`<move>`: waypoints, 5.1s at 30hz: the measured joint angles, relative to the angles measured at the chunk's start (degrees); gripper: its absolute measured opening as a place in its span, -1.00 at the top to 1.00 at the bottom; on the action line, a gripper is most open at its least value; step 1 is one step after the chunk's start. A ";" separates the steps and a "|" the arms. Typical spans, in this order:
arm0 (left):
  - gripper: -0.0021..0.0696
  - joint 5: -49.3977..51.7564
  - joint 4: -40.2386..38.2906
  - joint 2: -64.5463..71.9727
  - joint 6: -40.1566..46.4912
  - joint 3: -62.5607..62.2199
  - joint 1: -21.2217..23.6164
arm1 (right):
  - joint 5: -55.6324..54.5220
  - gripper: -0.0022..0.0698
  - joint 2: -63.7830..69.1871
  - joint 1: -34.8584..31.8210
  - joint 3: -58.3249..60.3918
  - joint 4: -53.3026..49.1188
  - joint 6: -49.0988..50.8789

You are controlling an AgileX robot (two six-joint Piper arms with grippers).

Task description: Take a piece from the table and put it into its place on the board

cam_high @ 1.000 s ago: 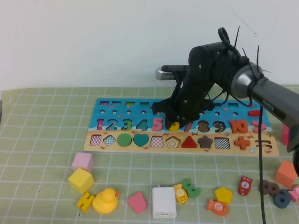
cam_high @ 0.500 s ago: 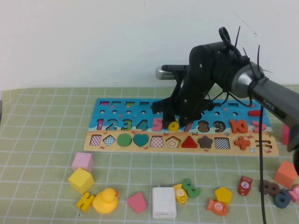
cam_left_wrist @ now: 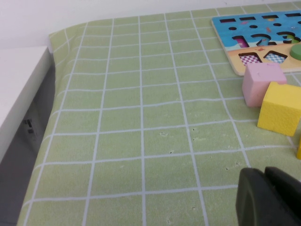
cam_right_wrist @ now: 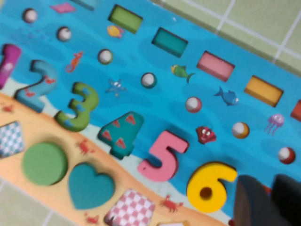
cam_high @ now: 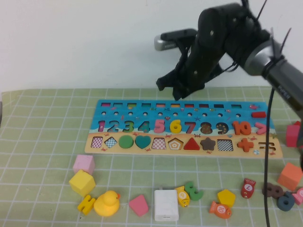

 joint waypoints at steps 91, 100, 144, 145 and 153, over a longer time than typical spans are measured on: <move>0.95 0.00 0.21 0.00 -0.59 0.00 0.00 | -41.86 0.94 -123.55 -25.95 111.66 -19.87 9.81; 0.95 0.00 0.21 0.00 -0.59 0.00 0.00 | -41.86 0.94 -131.91 -29.14 111.66 -19.87 9.81; 0.95 0.00 0.39 0.00 -0.59 0.00 0.00 | -49.99 0.95 -139.85 -31.02 145.11 6.19 9.37; 0.95 0.00 0.39 0.00 -0.59 0.00 0.00 | -49.99 0.95 -139.85 -31.02 145.11 6.19 9.37; 0.95 0.00 0.39 0.00 -0.59 0.00 0.00 | -49.99 0.95 -139.85 -31.15 145.11 5.10 9.37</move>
